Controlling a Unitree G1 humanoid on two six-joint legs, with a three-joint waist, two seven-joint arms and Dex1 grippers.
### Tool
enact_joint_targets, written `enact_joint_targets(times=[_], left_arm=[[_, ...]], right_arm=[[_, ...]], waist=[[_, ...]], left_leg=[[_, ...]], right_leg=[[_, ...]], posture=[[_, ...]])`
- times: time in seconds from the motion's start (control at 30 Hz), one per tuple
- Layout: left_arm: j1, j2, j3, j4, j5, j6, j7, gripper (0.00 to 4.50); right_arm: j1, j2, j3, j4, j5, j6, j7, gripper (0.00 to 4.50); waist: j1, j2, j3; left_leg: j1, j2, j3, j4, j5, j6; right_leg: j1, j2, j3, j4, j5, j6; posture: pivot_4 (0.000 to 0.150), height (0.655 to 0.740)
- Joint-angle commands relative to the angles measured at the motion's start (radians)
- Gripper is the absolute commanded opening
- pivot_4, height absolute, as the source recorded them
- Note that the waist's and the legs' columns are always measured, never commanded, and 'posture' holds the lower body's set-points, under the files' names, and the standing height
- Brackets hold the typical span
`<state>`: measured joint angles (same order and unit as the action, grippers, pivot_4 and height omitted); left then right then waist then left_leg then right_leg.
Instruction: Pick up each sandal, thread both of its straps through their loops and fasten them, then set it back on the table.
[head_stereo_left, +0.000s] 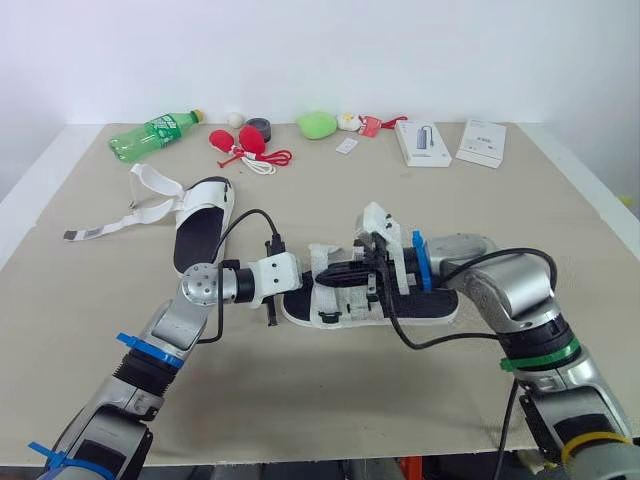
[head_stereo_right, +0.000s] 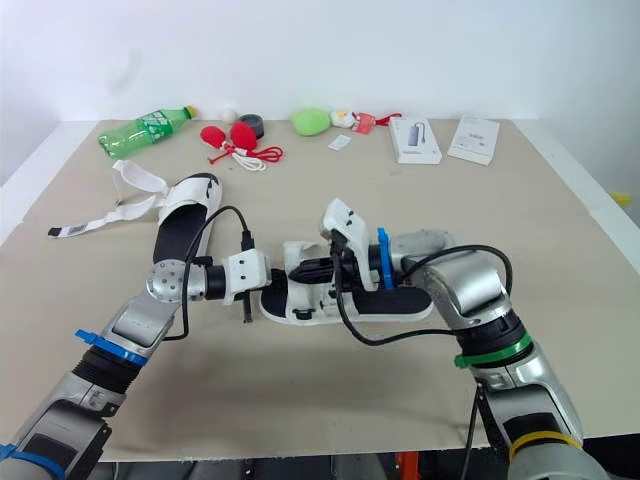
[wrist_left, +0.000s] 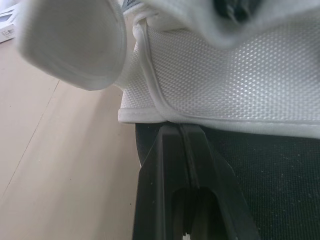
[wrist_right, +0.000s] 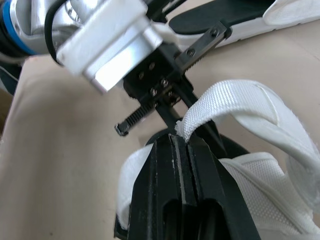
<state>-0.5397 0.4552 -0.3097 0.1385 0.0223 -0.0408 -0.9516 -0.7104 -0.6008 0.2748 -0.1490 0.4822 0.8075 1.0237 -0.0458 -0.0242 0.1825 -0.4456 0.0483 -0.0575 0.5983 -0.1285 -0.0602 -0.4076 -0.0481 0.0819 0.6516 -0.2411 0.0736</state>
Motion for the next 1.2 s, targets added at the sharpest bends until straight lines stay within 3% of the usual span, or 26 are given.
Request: enact_joint_targets(times=[0.03, 0.07, 0.33, 0.53, 0.57, 0.6, 0.63, 0.7, 0.73, 1.2], left_arm=[[0.008, 0.004, -0.008, -0.007, 0.01, 0.007, -0.004, 0.0], [0.009, 0.004, -0.009, -0.007, 0.01, 0.006, -0.004, 0.0], [0.006, 0.006, -0.008, -0.003, 0.008, 0.005, -0.008, 0.0], [0.001, 0.001, -0.011, 0.002, 0.01, 0.004, -0.007, 0.0], [0.001, 0.0, -0.011, 0.002, 0.01, 0.004, -0.007, 0.0], [0.001, 0.0, -0.011, 0.001, 0.009, 0.004, -0.007, 0.0], [0.002, 0.0, -0.011, 0.0, 0.009, 0.004, -0.007, 0.0], [0.004, 0.001, -0.011, -0.003, 0.008, 0.007, -0.009, 0.0], [0.005, 0.001, -0.011, -0.005, 0.008, 0.008, -0.009, 0.0], [0.018, 0.007, -0.009, -0.017, 0.007, 0.015, -0.006, 0.0]], right_arm=[[0.006, 0.003, -0.014, 0.01, -0.004, -0.011, 0.01, 0.04], [0.001, 0.006, -0.024, 0.018, 0.01, 0.014, 0.009, 0.04], [-0.055, 0.028, -0.133, 0.015, 0.179, 0.265, 0.005, 2.14], [-0.059, 0.022, -0.151, -0.011, 0.244, 0.374, -0.01, 2.14], [-0.056, 0.024, -0.15, -0.011, 0.246, 0.378, -0.015, 1.64], [-0.055, 0.027, -0.151, -0.01, 0.248, 0.383, -0.022, 1.61], [-0.054, 0.031, -0.152, -0.009, 0.25, 0.386, -0.027, 1.26], [-0.045, 0.023, -0.13, -0.008, 0.23, 0.36, -0.022, 0.2], [-0.039, 0.017, -0.117, -0.009, 0.217, 0.344, -0.018, 0.03], [0.033, -0.06, -0.003, -0.082, 0.133, 0.213, 0.044, 0.03]], waist=[[0.0, 0.0, 0.0], [0.0, 0.0, 0.0], [0.0, 0.0, 0.0], [0.0, 0.0, 0.0], [0.0, 0.0, 0.0], [0.0, 0.0, 0.0], [0.0, 0.0, 0.0], [0.0, 0.0, 0.0], [0.0, 0.0, 0.0], [0.0, 0.0, 0.0]], left_leg=[[0.0, 0.0, 0.0, 0.0, 0.0, 0.0], [0.0, 0.0, 0.0, 0.0, 0.0, 0.0], [0.0, 0.0, 0.0, 0.0, 0.0, 0.0], [0.0, 0.0, 0.0, 0.0, 0.0, 0.0], [0.0, 0.0, 0.0, 0.0, 0.0, 0.0], [0.0, 0.0, 0.0, 0.0, 0.0, 0.0], [0.0, 0.0, 0.0, 0.0, 0.0, 0.0], [0.0, 0.0, 0.0, 0.0, 0.0, 0.0], [0.0, 0.0, 0.0, 0.0, 0.0, 0.0], [0.0, 0.0, 0.0, 0.0, 0.0, 0.0]], right_leg=[[0.0, 0.0, 0.0, 0.0, 0.0, 0.0], [0.0, 0.0, 0.0, 0.0, 0.0, 0.0], [0.0, 0.0, 0.0, 0.0, 0.0, 0.0], [0.0, 0.0, 0.0, 0.0, 0.0, 0.0], [0.0, 0.0, 0.0, 0.0, 0.0, 0.0], [0.0, 0.0, 0.0, 0.0, 0.0, 0.0], [0.0, 0.0, 0.0, 0.0, 0.0, 0.0], [0.0, 0.0, 0.0, 0.0, 0.0, 0.0], [0.0, 0.0, 0.0, 0.0, 0.0, 0.0], [0.0, 0.0, 0.0, 0.0, 0.0, 0.0]], posture=[[0.15, 0.74], [0.15, 0.74], [0.15, 0.74], [0.15, 0.74], [0.15, 0.74], [0.15, 0.74], [0.15, 0.74], [0.15, 0.74], [0.15, 0.74], [0.15, 0.74]])
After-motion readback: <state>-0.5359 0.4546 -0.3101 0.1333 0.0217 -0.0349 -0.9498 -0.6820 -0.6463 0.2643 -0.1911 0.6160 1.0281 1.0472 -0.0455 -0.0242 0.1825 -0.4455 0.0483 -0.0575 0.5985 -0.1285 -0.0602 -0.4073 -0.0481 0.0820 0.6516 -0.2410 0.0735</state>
